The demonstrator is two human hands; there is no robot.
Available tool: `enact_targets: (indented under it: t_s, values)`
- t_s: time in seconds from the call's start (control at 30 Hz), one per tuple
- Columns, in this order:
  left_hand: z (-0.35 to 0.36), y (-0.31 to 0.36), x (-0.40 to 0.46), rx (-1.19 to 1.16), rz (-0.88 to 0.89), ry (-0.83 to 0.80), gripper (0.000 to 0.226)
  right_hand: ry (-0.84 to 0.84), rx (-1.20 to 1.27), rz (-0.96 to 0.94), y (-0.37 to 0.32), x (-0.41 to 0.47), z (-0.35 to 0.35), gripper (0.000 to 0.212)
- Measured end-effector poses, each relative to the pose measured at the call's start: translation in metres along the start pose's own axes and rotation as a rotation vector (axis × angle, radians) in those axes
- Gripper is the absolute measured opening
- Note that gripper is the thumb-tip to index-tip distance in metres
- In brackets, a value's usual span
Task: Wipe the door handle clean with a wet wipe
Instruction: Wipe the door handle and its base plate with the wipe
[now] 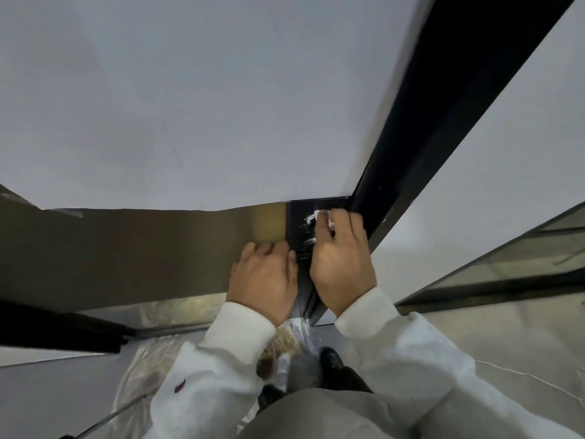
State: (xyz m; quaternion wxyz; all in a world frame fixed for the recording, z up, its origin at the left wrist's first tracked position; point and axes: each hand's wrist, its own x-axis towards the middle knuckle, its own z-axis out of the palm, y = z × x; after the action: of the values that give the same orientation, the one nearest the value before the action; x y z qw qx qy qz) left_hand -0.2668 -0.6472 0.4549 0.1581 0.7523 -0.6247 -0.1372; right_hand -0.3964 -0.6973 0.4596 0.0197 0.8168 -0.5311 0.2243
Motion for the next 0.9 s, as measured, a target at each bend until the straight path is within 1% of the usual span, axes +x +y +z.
enact_targets:
  t_s: [0.1, 0.2, 0.33, 0.4, 0.47, 0.5, 0.53, 0.6, 0.67, 0.7, 0.8, 0.9]
  values:
    - [0.001, 0.001, -0.001, -0.005, -0.005, 0.011, 0.044, 0.027, 0.013, -0.041, 0.007, 0.000, 0.002, 0.036]
    - [0.000, 0.001, -0.001, -0.001, 0.001, 0.006, 0.045, 0.028, 0.026, -0.124, 0.006, 0.007, 0.004, 0.029]
    - [-0.003, 0.002, -0.002, 0.010, 0.029, 0.013, 0.050, -0.046, 0.020, -0.168, -0.011, 0.017, -0.001, 0.035]
    - [-0.003, 0.002, -0.002, 0.010, 0.030, 0.019, 0.049, -0.067, 0.047, -0.235, -0.008, 0.021, 0.002, 0.035]
    - [-0.001, 0.001, -0.003, 0.003, 0.017, 0.025, 0.047, -0.030, 0.139, -0.295, 0.003, 0.020, 0.004, 0.028]
    - [-0.001, 0.001, -0.004, -0.001, 0.007, 0.031, 0.047, 0.034, 0.232, -0.290, 0.011, 0.015, 0.003, 0.022]
    - [0.000, 0.002, -0.005, -0.008, -0.001, 0.037, 0.046, 0.119, 0.332, -0.236, 0.018, 0.006, -0.001, 0.021]
    - [0.001, 0.003, -0.005, -0.022, -0.006, 0.052, 0.044, 0.285, 0.484, -0.066, 0.033, -0.016, -0.013, 0.013]
    - [0.002, 0.003, -0.005, -0.031, -0.014, 0.064, 0.044, 0.349, 0.493, 0.042, 0.043, -0.032, -0.022, 0.011]
    - [0.002, 0.003, -0.004, -0.034, -0.019, 0.059, 0.044, 0.346, 0.471, 0.048, 0.045, -0.035, -0.022, 0.011]
    - [0.002, 0.004, -0.003, -0.040, -0.034, 0.052, 0.043, 0.298, 0.410, -0.043, 0.041, -0.022, -0.019, 0.011]
    - [0.001, 0.006, -0.004, -0.021, -0.028, 0.061, 0.041, 0.121, 0.298, -0.032, 0.029, -0.001, -0.014, 0.016]
